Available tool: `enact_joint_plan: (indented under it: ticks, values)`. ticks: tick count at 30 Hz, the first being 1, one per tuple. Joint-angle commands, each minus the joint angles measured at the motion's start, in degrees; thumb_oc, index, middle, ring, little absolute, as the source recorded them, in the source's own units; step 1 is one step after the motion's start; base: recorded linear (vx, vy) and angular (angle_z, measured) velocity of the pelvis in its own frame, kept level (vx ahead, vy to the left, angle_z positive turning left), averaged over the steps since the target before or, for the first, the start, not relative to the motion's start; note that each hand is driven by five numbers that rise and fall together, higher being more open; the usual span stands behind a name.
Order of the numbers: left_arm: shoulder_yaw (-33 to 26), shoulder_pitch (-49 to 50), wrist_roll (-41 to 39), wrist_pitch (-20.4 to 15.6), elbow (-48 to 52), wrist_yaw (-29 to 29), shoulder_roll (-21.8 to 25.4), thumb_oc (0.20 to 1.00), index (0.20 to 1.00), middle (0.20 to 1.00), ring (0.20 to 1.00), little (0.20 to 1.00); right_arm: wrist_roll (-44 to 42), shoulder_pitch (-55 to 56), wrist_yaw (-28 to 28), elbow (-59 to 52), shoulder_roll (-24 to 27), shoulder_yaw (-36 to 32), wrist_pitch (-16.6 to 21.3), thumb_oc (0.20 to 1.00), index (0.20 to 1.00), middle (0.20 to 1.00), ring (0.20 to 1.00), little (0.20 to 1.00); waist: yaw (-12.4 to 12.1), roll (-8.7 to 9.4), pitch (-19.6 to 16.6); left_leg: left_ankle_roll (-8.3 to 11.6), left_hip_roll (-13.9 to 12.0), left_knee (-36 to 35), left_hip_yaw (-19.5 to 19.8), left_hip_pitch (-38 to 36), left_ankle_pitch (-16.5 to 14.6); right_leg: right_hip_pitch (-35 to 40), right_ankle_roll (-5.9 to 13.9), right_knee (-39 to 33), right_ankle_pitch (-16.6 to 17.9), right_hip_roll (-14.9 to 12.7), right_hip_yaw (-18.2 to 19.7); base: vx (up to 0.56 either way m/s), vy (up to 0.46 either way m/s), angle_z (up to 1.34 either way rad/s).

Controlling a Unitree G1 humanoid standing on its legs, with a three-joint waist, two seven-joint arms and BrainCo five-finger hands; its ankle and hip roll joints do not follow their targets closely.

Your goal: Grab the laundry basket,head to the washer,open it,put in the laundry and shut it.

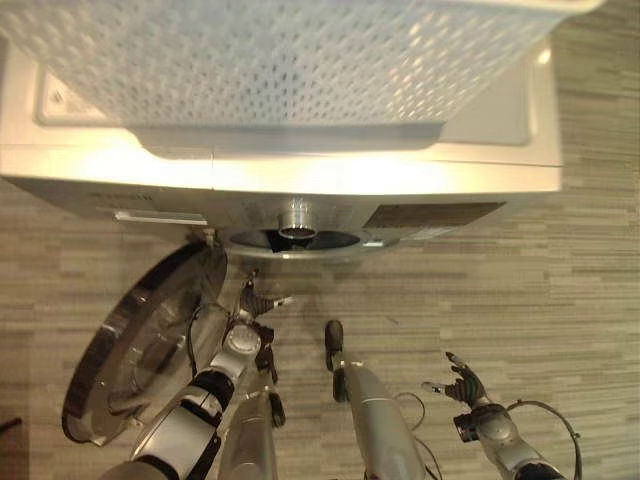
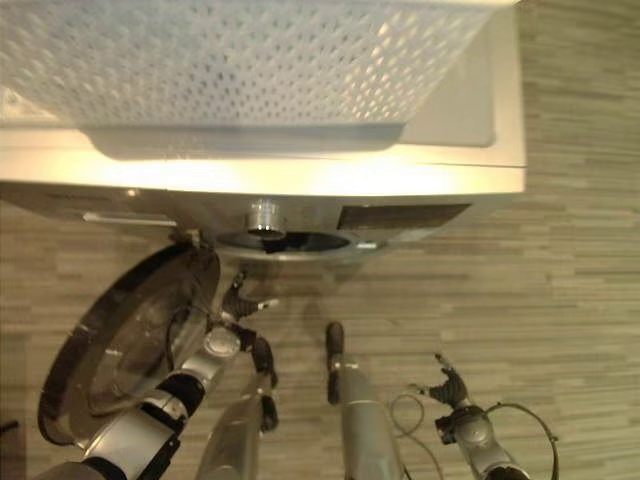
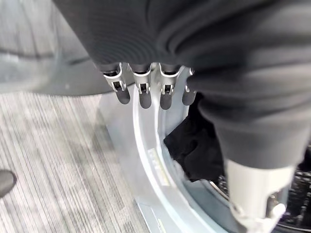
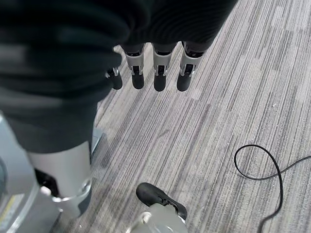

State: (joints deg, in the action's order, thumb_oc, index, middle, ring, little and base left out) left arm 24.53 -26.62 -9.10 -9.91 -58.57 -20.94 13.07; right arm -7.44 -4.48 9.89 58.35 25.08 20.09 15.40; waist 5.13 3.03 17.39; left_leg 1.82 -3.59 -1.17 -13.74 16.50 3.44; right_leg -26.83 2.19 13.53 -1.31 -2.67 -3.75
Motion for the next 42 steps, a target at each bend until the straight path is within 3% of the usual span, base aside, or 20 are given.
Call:
enact_joint_plan:
  ticks: [1, 7, 9, 11, 14, 18, 20, 21, 23, 26, 28, 29, 32, 36, 37, 38, 39, 40, 41, 42]
  values:
    - [-3.6, 0.6, 6.4, -0.2, -7.5, 2.6, -1.1, 1.0, 1.0, 1.0, 1.0, 1.0, -2.8, 3.0, 0.1, 4.2, -0.2, -5.4, -0.9, 1.0, 1.0, 1.0, 1.0, 1.0, 0.7, -0.7, -5.4, 3.24, -1.6, -3.8, 0.3, -4.3, 3.2, 6.7, 4.79, -11.8, 10.9, -1.9, 0.5, 0.12, 0.037, -0.09]
    - [-8.3, 10.1, 14.7, 3.7, -20.5, 9.6, -0.3, 1.0, 1.0, 1.0, 1.0, 1.0, -6.0, 2.8, -2.9, 10.7, -3.2, -10.2, -2.9, 1.0, 1.0, 1.0, 1.0, 1.0, 1.3, -1.69, -12.4, 4.1, -2.8, -3.8, -3.4, -11.1, 2.3, 13.2, 5.12, -13.8, 10.9, -2.0, 1.9, 0.12, 0.035, -0.25]
    - [-8.6, 11.9, 17.0, 4.3, -21.9, 10.4, -0.1, 1.0, 1.0, 1.0, 1.0, 1.0, -7.3, 3.1, -3.7, 11.7, -3.6, -11.6, -3.2, 1.0, 1.0, 1.0, 1.0, 1.0, 1.2, -1.84, -13.1, 4.17, -2.8, -3.8, -3.9, -12.1, 2.0, 14.5, 5.1, -14.0, 10.7, -2.1, 2.0, 0.06, 0.017, -0.19]
    - [-10.4, 17.1, 21.3, 5.6, -24.6, 12.3, 0.9, 1.0, 1.0, 1.0, 1.0, 1.0, -12.4, 3.9, -5.5, 13.8, -3.2, -16.8, -3.9, 1.0, 1.0, 1.0, 1.0, 1.0, 1.2, -2.08, -15.7, 4.23, -2.6, -3.8, -4.0, -13.7, 1.4, 16.6, 5.24, -14.7, 10.4, -2.3, 2.0, 0.1, 0.023, -0.07]
    - [-12.2, 19.9, 21.3, 5.8, -25.3, 13.6, 1.6, 1.0, 1.0, 1.0, 1.0, 1.0, -18.4, 4.3, -6.6, 14.0, -2.1, -21.2, -4.3, 1.0, 1.0, 1.0, 1.0, 1.0, 1.0, -2.04, -16.6, 4.13, -2.3, -3.8, -3.6, -14.5, 1.0, 17.8, 5.36, -14.9, 10.3, -2.5, 1.9, 0.05, 0.012, -0.02]
    - [-15.5, 25.6, 19.8, 4.7, -24.1, 15.0, 3.2, 1.0, 1.0, 1.0, 1.0, 1.0, -26.4, 6.8, -7.1, 2.4, 9.2, -32.6, -3.2, 1.0, 1.0, 1.0, 1.0, 1.0, 0.3, -1.64, -17.2, 3.92, -1.7, -3.8, -2.0, -15.4, 0.3, 20.1, 5.99, -14.1, 9.4, -3.5, 0.7, 0.02, 0.03, 0.08]
    - [-16.2, 27.3, 18.9, 4.4, -23.7, 16.1, 3.1, 1.0, 1.0, 1.0, 1.0, 1.0, -24.2, 6.7, -5.5, -3.7, 14.9, -36.2, -2.5, 1.0, 1.0, 1.0, 1.0, 1.0, -0.2, -1.58, -17.4, 3.72, -1.5, -3.8, -1.3, -15.4, 0.2, 20.8, 6.29, -14.4, 9.4, -3.9, 0.1, 0.04, 0.065, 0.37]
    - [-18.0, 28.1, 18.6, 4.8, -23.6, 16.7, 3.2, 1.0, 1.0, 1.0, 1.0, 1.0, -20.3, 6.9, -2.4, -17.5, 22.0, -42.0, -1.7, 1.0, 1.0, 1.0, 1.0, 1.0, -0.6, -1.26, -17.6, 3.55, -1.1, -3.8, -0.7, -15.2, -0.1, 21.3, 6.67, -14.7, 9.5, -4.4, -0.6, 0.03, 0.067, 0.44]
    - [-17.9, 28.0, 18.5, 4.7, -23.6, 16.9, 3.1, 1.0, 1.0, 1.0, 1.0, 1.0, -19.0, 6.1, -1.2, -18.6, 24.0, -43.1, -1.1, 1.0, 1.0, 1.0, 1.0, 1.0, -1.1, -1.08, -17.8, 3.44, -1.0, -3.8, -0.3, -14.8, 0.1, 21.2, 6.71, -14.9, 9.7, -4.6, -0.9, 0.02, 0.039, 0.25]
    - [-19.4, 28.6, 17.8, 5.1, -23.6, 17.9, 3.7, 1.0, 1.0, 1.0, 1.0, 1.0, -12.0, 1.2, 1.4, -28.9, 35.0, -46.4, 0.0, 1.0, 1.0, 1.0, 1.0, 1.0, -2.9, 0.24, -17.9, 3.22, -0.8, -3.8, 0.8, -14.6, -0.5, 22.1, 7.13, -15.5, 9.6, -4.9, -2.2, 0.04, 0.05, 0.27]
    - [-18.7, 28.8, 15.9, 4.9, -23.5, 18.5, 4.5, 1.0, 1.0, 1.0, 1.0, 1.0, -8.4, -9.5, 1.4, -31.3, 44.7, -41.1, 0.8, 1.0, 1.0, 1.0, 1.0, 1.0, -6.0, 2.56, -18.0, 3.1, -0.8, -3.8, 1.8, -13.6, -0.3, 22.5, 7.37, -16.3, 9.7, -5.1, -3.6, 0.03, 0.019, 0.22]
    - [-19.1, 28.9, 15.9, 4.9, -23.4, 18.5, 4.3, 1.0, 1.0, 1.0, 1.0, 1.0, -8.4, -10.8, 1.5, -30.9, 44.9, -39.9, 0.9, 1.0, 1.0, 1.0, 1.0, 1.0, -5.6, 2.45, -18.1, 3.06, -0.8, -3.8, 1.9, -13.3, 0.0, 22.2, 7.32, -16.3, 10.0, -5.2, -3.6, 0.0, -0.006, 0.23]
    - [-18.6, 29.2, 13.8, 4.8, -23.6, 19.1, 5.9, 1.0, 1.0, 1.0, 1.0, 1.0, -8.5, -26.9, -2.4, -35.7, 53.0, -27.4, 1.1, 1.0, 1.0, 1.0, 1.0, 1.0, -8.6, 5.39, -17.5, 3.15, -0.9, -3.8, 2.8, -11.8, 0.2, 22.2, 7.53, -16.8, 10.1, -5.2, -4.8, 0.02, 0.012, 0.3]
    - [-18.5, 29.5, 11.9, 4.3, -23.7, 20.0, 7.5, 1.0, 1.0, 1.0, 1.0, 1.0, -8.1, -56.6, -7.1, -33.0, 56.3, 2.7, 1.2, 1.0, 1.0, 1.0, 1.0, 1.0, -11.4, 8.48, -16.4, 3.2, -0.6, -3.8, 4.4, -8.9, 1.1, 21.5, 7.73, -17.5, 10.9, -5.6, -6.4, 0.0, 0.027, 0.14]
    - [-18.8, 29.5, 11.8, 4.3, -23.7, 20.0, 7.1, 1.0, 1.0, 1.0, 1.0, 1.0, -8.2, -58.6, -7.1, -32.5, 56.2, 4.7, 1.2, 1.0, 1.0, 1.0, 1.0, 1.0, -11.1, 8.19, -16.6, 3.16, -0.6, -3.8, 4.5, -8.7, 1.3, 21.2, 7.72, -17.5, 11.0, -5.6, -6.4, 0.02, 0.034, 0.27]
    - [-18.9, 29.5, 11.8, 4.1, -23.5, 20.3, 7.9, 1.0, 1.0, 1.0, 1.0, 1.0, -2.5, -68.3, -8.5, -31.9, 57.0, 17.0, 0.2, 1.0, 1.0, 1.0, 1.0, 1.0, -12.1, 9.16, -16.1, 3.29, -0.5, -3.8, 5.2, -7.8, 1.4, 21.2, 7.81, -17.7, 11.2, -5.8, -7.1, 0.0, 0.023, 0.36]
    - [-19.0, 29.5, 12.0, 4.0, -23.5, 20.4, 8.4, 1.0, 1.0, 1.0, 1.0, 1.0, 2.2, -73.2, -9.3, -31.8, 57.1, 23.9, -0.4, 1.0, 1.0, 1.0, 1.0, 1.0, -12.7, 9.83, -15.7, 3.33, -0.4, -3.8, 5.5, -7.2, 1.6, 21.0, 7.89, -17.8, 11.3, -5.9, -7.6, 0.0, 0.024, 0.36]
    - [-19.3, 29.5, 12.0, 4.1, -23.5, 20.4, 7.7, 1.0, 1.0, 1.0, 1.0, 1.0, 1.9, -76.6, -9.3, -31.1, 56.8, 27.3, -0.4, 1.0, 1.0, 1.0, 1.0, 1.0, -12.2, 9.12, -15.9, 3.29, -0.3, -3.8, 5.6, -6.8, 1.8, 20.7, 7.88, -17.8, 11.5, -6.0, -7.7, -0.01, 0.029, 0.22]
    - [-19.7, 29.4, 12.3, 4.1, -23.4, 20.4, 8.3, 1.0, 1.0, 1.0, 1.0, 1.0, 10.3, -85.0, -10.2, -31.5, 56.5, 39.3, -0.9, 1.0, 1.0, 1.0, 1.0, 1.0, -13.1, 9.9, -15.3, 3.23, 0.0, -3.8, 6.5, -5.7, 2.0, 20.4, 7.98, -17.9, 11.7, -6.2, -8.4, 0.01, 0.023, 0.17]
    - [-19.8, 29.4, 12.7, 4.1, -23.5, 20.4, 8.8, 1.0, 1.0, 1.0, 1.0, 1.0, 13.7, -87.9, -10.6, -31.6, 56.2, 44.1, -0.9, 1.0, 1.0, 1.0, 1.0, 1.0, -13.5, 10.37, -15.0, 3.25, 0.1, -3.8, 6.8, -5.5, 1.8, 20.5, 8.02, -17.9, 11.7, -6.2, -8.7, 0.01, 0.023, 0.19]
